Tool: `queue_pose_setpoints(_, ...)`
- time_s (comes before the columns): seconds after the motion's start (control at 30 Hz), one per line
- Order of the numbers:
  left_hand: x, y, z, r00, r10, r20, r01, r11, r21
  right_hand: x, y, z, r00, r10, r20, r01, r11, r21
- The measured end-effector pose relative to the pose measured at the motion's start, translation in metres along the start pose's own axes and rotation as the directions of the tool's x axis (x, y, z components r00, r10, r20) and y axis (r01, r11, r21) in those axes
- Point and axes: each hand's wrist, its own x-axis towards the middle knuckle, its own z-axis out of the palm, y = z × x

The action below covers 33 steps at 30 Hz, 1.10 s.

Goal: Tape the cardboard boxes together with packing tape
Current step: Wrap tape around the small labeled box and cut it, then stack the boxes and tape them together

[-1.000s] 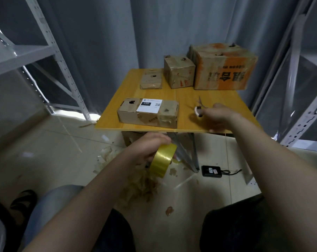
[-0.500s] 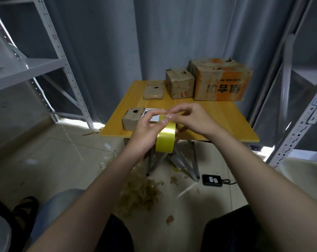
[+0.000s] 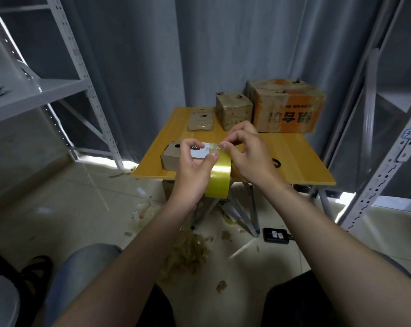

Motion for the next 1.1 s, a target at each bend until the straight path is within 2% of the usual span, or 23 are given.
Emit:
queue_pose_setpoints(0.1,0.0,0.0,0.002,0.997,0.081,0.002,-0.081,0.995,0.06,-0.001,0.001,-0.001,1.0,-0.015,0.004,0.015,1.0,0.026)
queue_pose_setpoints(0.53,0.013,-0.013,0.01,0.995,0.045,0.091,-0.055,0.993,0.103,0.003,0.011,-0.016,0.999,-0.04,0.015,0.038,0.995,0.096)
queue_pose_setpoints(0.63,0.022,-0.011,0.018,0.997,0.05,0.057,-0.054,0.996,0.069,0.007,0.009,-0.017,1.0,0.012,-0.024,-0.012,1.0,0.014)
queue_pose_setpoints(0.73,0.035,-0.006,0.034,0.998,0.039,-0.055,-0.036,0.998,0.044,0.015,0.007,-0.017,0.993,0.122,-0.006,-0.121,0.982,-0.147)
queue_pose_setpoints(0.77,0.041,-0.004,0.041,0.997,0.014,-0.078,-0.011,0.999,0.03,0.018,0.007,-0.016,0.983,0.185,0.005,-0.183,0.975,-0.129)
queue_pose_setpoints(0.83,0.055,0.002,0.054,0.993,-0.063,-0.097,0.064,0.998,0.002,0.025,0.008,-0.016,0.945,0.326,0.022,-0.327,0.942,0.075)
queue_pose_setpoints(0.93,0.08,0.012,0.065,1.0,-0.028,0.015,0.024,0.979,0.202,0.038,0.021,-0.024,0.834,0.552,-0.003,-0.509,0.771,0.382)
queue_pose_setpoints(1.03,0.106,0.017,0.057,0.964,0.086,0.25,-0.185,0.894,0.409,0.05,0.047,-0.033,0.717,0.697,0.003,-0.576,0.589,0.567)
queue_pose_setpoints(1.07,0.116,0.017,0.051,0.937,0.112,0.33,-0.262,0.85,0.456,0.053,0.057,-0.036,0.696,0.717,-0.039,-0.58,0.593,0.559)
queue_pose_setpoints(1.1,0.125,0.016,0.042,0.907,0.101,0.408,-0.315,0.806,0.502,0.056,0.067,-0.039,0.695,0.712,-0.102,-0.586,0.643,0.494)
